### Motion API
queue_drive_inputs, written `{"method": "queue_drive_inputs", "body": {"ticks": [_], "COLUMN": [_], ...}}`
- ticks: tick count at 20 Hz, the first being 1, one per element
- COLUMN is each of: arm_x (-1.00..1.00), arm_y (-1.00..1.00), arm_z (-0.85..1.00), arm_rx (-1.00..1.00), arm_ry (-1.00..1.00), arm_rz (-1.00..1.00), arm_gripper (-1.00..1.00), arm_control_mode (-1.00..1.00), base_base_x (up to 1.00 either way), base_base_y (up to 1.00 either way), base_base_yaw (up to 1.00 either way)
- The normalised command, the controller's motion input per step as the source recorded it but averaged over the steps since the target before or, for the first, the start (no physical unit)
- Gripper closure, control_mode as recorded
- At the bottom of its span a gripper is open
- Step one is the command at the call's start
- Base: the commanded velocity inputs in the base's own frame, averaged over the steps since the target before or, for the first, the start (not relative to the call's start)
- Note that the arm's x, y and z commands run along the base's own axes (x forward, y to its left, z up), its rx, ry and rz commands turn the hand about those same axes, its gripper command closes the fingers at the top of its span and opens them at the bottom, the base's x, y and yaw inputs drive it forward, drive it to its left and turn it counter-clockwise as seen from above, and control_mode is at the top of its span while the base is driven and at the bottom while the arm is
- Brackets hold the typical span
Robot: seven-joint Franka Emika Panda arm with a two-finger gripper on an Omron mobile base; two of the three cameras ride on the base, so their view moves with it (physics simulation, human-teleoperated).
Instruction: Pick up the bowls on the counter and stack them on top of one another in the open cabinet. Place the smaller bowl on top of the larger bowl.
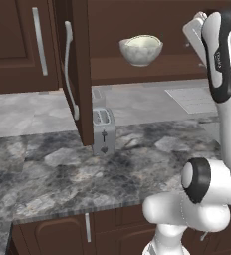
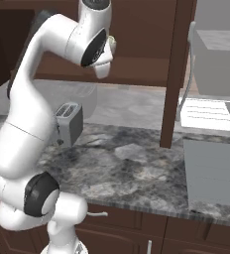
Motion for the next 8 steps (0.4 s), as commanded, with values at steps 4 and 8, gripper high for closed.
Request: {"method": "queue_drive_inputs", "body": {"ticks": [4, 8], "arm_x": [-0.97, -0.86], "arm_y": [0.38, 0.23], "arm_z": [0.00, 0.00], "arm_rx": [-0.11, -0.09], "arm_ry": [-0.04, -0.05], "arm_rz": [0.05, 0.13], "arm_gripper": [-1.00, -1.00], "arm_control_mode": [-1.00, -1.00], "base_base_x": [0.00, 0.00], "base_base_y": [0.00, 0.00], "base_base_yaw": [0.00, 0.00]}}
